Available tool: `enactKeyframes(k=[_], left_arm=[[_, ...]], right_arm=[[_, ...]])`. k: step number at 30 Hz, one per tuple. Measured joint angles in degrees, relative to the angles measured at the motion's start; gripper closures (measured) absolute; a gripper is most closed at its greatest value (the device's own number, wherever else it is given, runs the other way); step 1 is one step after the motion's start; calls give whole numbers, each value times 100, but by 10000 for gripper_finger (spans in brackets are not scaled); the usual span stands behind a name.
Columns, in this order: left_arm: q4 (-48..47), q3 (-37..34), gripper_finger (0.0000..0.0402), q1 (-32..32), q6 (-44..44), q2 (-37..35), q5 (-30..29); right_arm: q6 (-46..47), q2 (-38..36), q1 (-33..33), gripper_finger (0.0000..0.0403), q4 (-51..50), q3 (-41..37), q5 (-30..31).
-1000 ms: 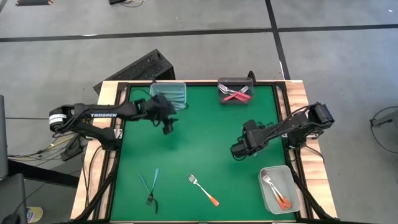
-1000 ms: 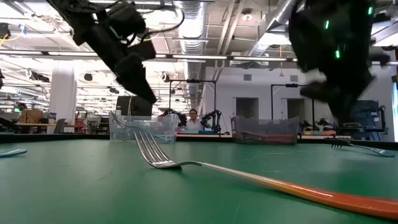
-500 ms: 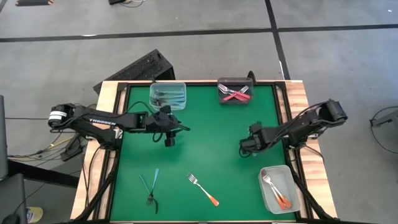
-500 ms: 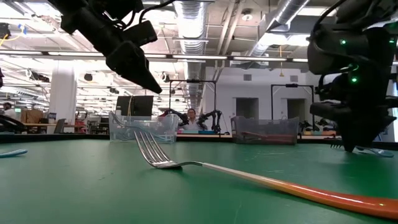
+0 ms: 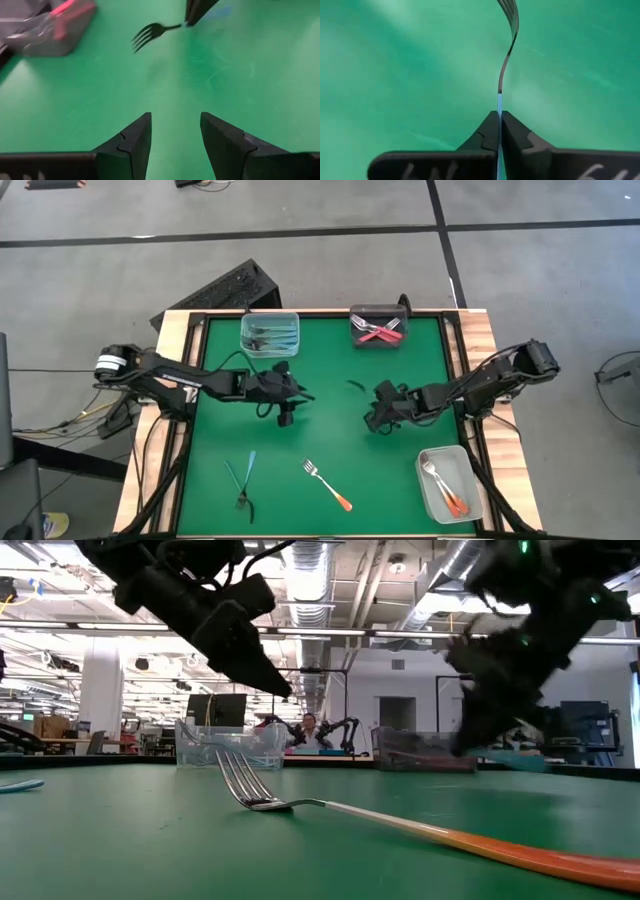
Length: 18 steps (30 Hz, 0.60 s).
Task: Sort silverware by color (type)
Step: Put the black fork into the transparent bin
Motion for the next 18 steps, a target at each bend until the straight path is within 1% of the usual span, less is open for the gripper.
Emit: enactKeyframes(k=[4, 7, 11, 16, 18], left_arm=[[397, 39, 245, -256, 261, 329, -51], [487, 142, 245, -445, 479, 423, -394], [577, 363, 245, -598, 762, 483, -718], [935, 514, 245, -633, 1110, 489, -581], [1039, 573, 245, -633, 1266, 606, -505]], right_arm=[[-306, 1, 96, 389, 1139, 10, -385], [-483, 1, 190, 389, 1531, 12, -527], [-987, 1, 387, 389, 1669, 12, -435], [-1137, 1, 647, 390, 1669, 14, -93], [-1140, 1, 722, 390, 1698, 14, -72]])
